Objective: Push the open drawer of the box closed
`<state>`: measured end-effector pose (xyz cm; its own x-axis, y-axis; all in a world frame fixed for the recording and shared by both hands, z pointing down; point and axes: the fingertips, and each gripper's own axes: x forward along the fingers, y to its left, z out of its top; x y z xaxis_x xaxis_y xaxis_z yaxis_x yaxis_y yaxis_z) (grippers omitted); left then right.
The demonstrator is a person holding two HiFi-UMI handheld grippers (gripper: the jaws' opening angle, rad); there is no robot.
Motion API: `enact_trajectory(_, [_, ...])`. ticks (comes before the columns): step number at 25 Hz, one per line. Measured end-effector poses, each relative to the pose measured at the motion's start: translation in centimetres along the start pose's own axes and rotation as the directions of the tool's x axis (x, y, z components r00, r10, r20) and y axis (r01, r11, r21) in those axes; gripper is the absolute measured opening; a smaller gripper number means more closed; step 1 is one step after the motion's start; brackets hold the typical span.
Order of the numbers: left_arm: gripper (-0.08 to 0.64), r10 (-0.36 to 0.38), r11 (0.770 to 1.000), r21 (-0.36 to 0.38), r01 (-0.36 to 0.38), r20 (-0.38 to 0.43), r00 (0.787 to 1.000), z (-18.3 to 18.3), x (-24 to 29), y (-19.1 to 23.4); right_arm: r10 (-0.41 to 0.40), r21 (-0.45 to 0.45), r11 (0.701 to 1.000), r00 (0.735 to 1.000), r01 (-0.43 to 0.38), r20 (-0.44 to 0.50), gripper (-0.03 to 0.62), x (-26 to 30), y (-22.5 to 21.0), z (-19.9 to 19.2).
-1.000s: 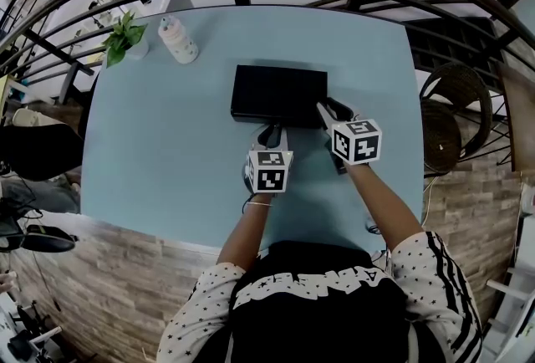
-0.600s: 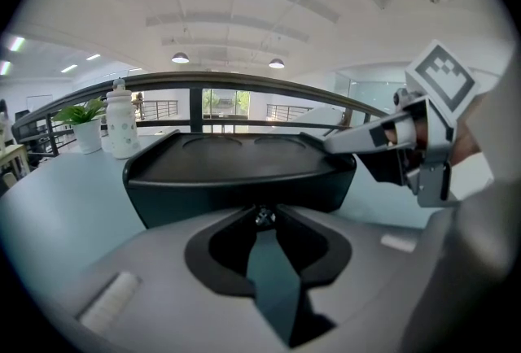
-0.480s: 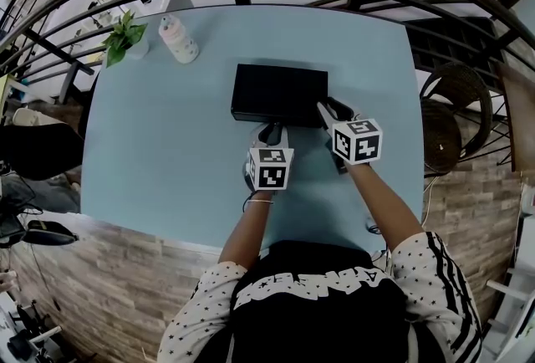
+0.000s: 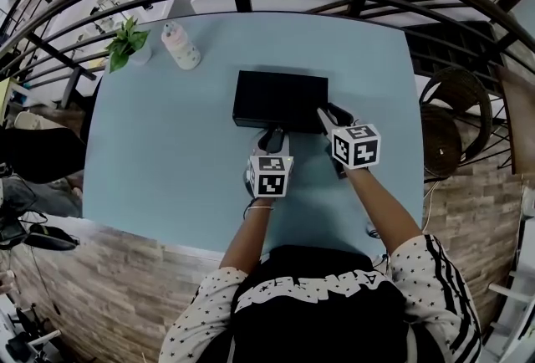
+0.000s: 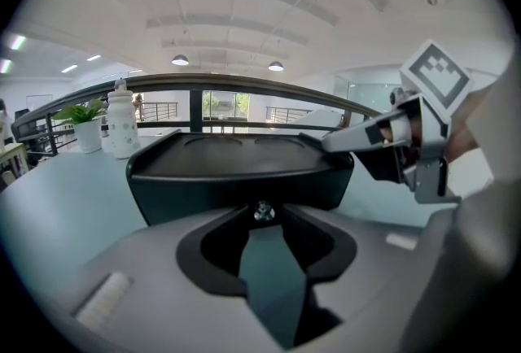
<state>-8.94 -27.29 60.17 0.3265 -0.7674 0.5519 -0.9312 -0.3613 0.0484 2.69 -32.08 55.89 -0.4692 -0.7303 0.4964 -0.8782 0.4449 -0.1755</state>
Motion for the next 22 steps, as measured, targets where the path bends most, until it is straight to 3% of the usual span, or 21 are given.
enact_trajectory(7, [0.0,0.012,0.998,-0.066,-0.008,0.058,0.998,-0.4,-2.6,-0.1,0.023,0.09,0.996,0.999,-0.026,0.032,0.12,-0.1,-0.5,0.1])
enact_trajectory(12, [0.0,0.04,0.995,-0.091,-0.031,0.107,0.993,0.3,-5.5,0.2,0.009,0.082,0.996,0.998,-0.014,0.059,0.135,-1.8,-0.9,0.4])
enact_trajectory(18, [0.0,0.047,0.998,-0.06,-0.036,0.186,0.981,2.5,-8.8,-0.1,0.003,0.095,0.995,0.988,-0.018,0.156,0.035,-5.4,-0.3,1.8])
enact_trajectory(22, [0.0,0.028,0.999,-0.051,-0.017,0.224,0.974,3.7,-10.5,-0.9,0.029,0.086,0.995,0.972,-0.05,0.234,0.003,-8.1,0.8,2.8])
